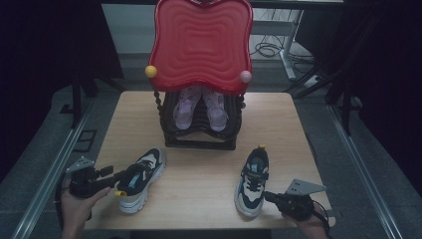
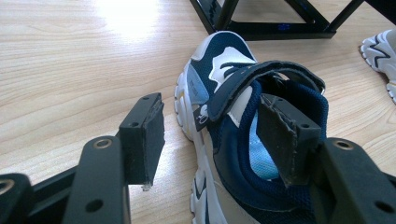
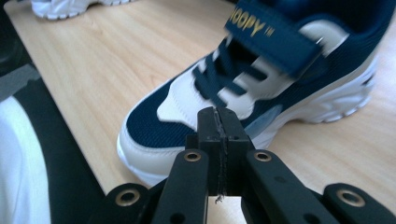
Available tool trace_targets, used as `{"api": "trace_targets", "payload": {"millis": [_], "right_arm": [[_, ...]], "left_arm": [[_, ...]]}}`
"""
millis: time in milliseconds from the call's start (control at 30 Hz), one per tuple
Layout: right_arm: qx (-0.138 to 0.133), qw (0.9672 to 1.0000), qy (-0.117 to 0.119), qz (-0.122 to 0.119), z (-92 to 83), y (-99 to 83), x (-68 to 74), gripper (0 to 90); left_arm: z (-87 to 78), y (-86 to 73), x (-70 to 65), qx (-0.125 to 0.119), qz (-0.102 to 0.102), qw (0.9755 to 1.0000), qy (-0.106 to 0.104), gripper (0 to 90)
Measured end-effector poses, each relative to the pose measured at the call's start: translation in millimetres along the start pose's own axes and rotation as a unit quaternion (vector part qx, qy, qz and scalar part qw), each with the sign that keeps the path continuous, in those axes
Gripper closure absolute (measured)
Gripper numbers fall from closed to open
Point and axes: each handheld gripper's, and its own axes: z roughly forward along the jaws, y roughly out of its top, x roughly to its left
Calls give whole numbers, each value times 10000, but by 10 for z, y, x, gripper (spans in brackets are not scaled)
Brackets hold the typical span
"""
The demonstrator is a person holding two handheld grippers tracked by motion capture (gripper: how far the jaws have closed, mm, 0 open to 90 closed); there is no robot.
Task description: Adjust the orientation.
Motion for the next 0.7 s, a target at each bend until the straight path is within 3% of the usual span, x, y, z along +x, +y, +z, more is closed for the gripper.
{"api": "trace_targets", "payload": {"millis": [33,433,700], "right_arm": [[93,9999,79,-13,48,-35,21,893],[97,9998,181,16,112,-50,26,894],[45,9998,171,-121,263,13,155,894]], "left_arm": [[0,0,1,-2,0,10000,1,414],[24,-1,-8,39,18,10000,-14,414],[40,-1,-12,50,9,10000,-40,414]]}}
